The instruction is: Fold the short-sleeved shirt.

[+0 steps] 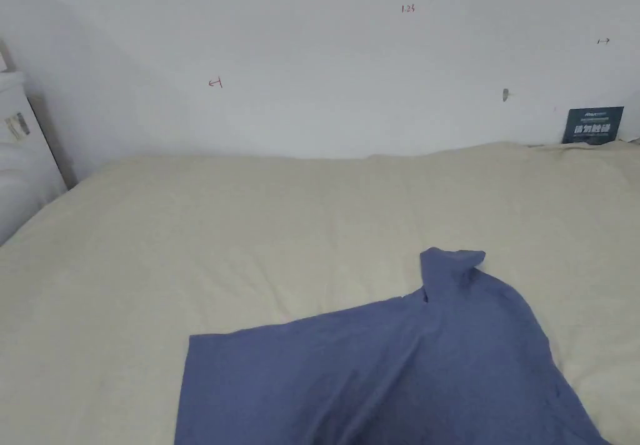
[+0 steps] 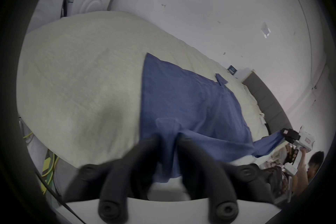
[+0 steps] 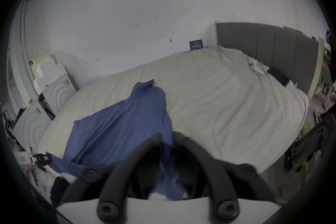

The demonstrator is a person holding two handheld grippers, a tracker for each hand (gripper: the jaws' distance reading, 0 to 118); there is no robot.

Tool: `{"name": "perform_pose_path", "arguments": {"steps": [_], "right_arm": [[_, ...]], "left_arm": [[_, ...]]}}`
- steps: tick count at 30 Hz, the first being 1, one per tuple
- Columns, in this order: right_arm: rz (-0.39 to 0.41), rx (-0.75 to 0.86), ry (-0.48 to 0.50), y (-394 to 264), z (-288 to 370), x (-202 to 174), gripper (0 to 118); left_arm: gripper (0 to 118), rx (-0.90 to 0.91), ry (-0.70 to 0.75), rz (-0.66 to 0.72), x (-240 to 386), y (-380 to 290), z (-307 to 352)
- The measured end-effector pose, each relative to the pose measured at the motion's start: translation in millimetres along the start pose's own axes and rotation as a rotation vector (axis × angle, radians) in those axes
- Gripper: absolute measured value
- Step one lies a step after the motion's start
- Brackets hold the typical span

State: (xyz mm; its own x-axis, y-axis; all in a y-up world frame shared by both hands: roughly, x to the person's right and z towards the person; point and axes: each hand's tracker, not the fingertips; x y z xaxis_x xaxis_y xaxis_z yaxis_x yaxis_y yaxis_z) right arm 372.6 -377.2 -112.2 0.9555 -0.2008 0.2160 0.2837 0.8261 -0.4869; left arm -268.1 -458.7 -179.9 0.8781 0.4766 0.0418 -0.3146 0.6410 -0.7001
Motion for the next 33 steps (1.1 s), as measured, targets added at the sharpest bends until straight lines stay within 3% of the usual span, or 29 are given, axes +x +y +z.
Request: {"name": "perform_pose_path", "arguments": {"steps": [1,2,3,6,12,21,24,25,27,30,31,33], "right_arm": [[0.017,0.042,-0.023,3,-3,-1,79],[0.018,0.052,-0.026,6,-6,-1,102],[0.018,0.05,-0.021,10,-8,-1,112],[0.006,0.125,0.0,17,-1,-5,111],[0.02,0.081,0.032,4,5,-20,111],[0.068,0.053,0.069,-19,31,-52,110],[0.066,0.072,0.07,-28,41,-56,99],[0.061,0.083,0.062,-31,44,-59,82],[0.056,0.081,0.067,-37,46,-61,47],[0.033,0.056,0.066,-50,45,-65,12],[0.015,0.044,0.083,-54,45,-65,4],[-0.019,0.067,0.086,-65,48,-68,4]], "left_arm": [[73,0.033,0.042,-0.006,-4,1,3],[80,0.053,0.06,-0.005,-7,5,6],[80,0.064,0.072,-0.008,-10,10,11],[85,0.142,0.062,0.027,-15,24,30],[99,0.215,0.022,0.015,4,37,56],[92,0.209,-0.042,-0.022,38,32,67],[72,0.231,-0.055,-0.03,49,24,72],[55,0.241,-0.062,-0.037,48,20,73],[40,0.264,-0.036,-0.049,54,15,74],[15,0.262,-0.037,-0.053,59,3,75],[4,0.263,-0.038,-0.048,60,0,75],[3,0.247,-0.009,-0.016,62,-7,74]]}}
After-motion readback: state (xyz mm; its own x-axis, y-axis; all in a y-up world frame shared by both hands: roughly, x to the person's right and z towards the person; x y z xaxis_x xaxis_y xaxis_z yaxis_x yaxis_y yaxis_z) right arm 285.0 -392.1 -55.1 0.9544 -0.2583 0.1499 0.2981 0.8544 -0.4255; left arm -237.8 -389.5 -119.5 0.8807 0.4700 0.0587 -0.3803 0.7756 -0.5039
